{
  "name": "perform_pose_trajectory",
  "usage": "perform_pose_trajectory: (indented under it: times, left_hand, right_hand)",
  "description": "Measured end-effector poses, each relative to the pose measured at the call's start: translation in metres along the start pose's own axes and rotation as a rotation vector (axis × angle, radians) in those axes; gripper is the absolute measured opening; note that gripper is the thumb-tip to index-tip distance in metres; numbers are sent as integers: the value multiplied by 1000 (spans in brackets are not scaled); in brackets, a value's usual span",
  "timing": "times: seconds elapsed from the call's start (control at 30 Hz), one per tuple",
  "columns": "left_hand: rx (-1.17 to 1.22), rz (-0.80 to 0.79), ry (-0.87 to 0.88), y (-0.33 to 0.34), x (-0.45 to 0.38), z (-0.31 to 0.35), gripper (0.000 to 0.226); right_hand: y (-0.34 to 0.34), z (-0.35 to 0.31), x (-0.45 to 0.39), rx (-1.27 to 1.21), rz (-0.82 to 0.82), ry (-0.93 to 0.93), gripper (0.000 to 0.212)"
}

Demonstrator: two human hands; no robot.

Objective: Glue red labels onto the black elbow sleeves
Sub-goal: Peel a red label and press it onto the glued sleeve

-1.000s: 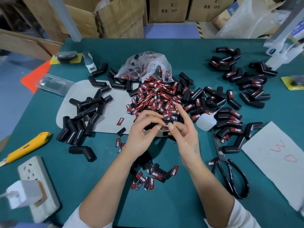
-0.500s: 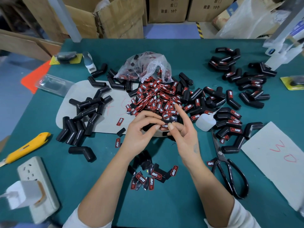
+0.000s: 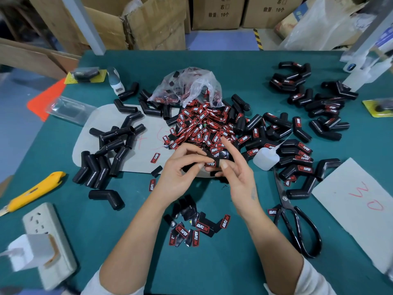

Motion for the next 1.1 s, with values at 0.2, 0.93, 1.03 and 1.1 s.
perform_pose_trajectory:
  times: [0.2,0.93,1.03,1.1]
  left_hand:
    - [-32,-10,54,0,0,-2,34]
    - [-73,87,96,2,-1,0,14]
    - [-76,90,95,2,-1,-2,13]
    - [-92,81,114,1,0,-3,12]
  right_hand:
    - [1,-1,1,40,-15,3,50]
    - [-1,3,-2,-156,-95,248,58]
    - [-1,3,-1,-152,-116,259,59]
    - [-2,4,0,-151,-126,264,57]
Point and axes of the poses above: each hand's wrist, its own x-axis away from the middle knuckle, its own y-axis out of the palm, z = x × y, the point moved 4 cm from there along -x, towards the middle knuckle, and after that the axes turned 8 degrees about y, right-handed, at the moved point
